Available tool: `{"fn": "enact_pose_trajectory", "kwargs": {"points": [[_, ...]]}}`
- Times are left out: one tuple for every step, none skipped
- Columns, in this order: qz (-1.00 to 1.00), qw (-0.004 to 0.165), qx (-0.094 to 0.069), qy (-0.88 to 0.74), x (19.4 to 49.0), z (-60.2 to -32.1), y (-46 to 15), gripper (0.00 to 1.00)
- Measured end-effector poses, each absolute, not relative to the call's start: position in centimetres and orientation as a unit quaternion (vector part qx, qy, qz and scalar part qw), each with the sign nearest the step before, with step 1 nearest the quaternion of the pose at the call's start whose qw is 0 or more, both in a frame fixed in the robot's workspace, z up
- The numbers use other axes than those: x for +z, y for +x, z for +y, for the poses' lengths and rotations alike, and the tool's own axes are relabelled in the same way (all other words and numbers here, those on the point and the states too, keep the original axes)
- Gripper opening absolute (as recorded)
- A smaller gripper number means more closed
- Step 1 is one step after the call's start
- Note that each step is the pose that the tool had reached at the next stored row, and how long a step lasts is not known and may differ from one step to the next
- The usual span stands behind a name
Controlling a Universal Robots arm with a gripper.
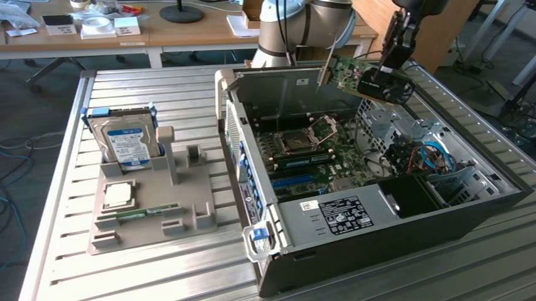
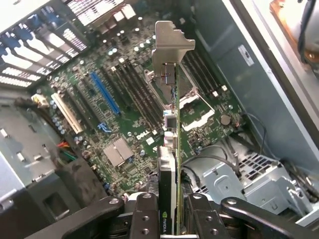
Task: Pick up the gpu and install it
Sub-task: 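Insert the gpu into the slot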
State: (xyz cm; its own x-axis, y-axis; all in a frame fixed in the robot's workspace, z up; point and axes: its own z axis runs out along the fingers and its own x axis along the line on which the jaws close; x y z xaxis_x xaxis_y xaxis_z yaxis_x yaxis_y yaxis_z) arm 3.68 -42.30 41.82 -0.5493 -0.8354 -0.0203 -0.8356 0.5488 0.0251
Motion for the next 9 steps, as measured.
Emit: {"fn": "enact_pose_trajectory", "kwargs": {"points": [[0.877, 0.003, 0.016, -0.48, 41.82, -42.3, 3.68, 0.27], [0.874, 0.003, 0.016, -0.486, 41.81, -42.3, 3.68, 0.27], [0.871, 0.003, 0.016, -0.491, 41.81, -42.3, 3.68, 0.27], [0.868, 0.003, 0.016, -0.496, 41.81, -42.3, 3.68, 0.27], [0.865, 0.002, 0.016, -0.501, 41.8, -42.3, 3.68, 0.27], [0.863, 0.002, 0.016, -0.506, 41.8, -42.3, 3.68, 0.27], [0.86, 0.002, 0.016, -0.511, 41.8, -42.3, 3.68, 0.27], [0.857, 0.002, 0.016, -0.515, 41.79, -42.3, 3.68, 0.27], [0.854, 0.002, 0.016, -0.521, 41.79, -42.3, 3.68, 0.27]]}}
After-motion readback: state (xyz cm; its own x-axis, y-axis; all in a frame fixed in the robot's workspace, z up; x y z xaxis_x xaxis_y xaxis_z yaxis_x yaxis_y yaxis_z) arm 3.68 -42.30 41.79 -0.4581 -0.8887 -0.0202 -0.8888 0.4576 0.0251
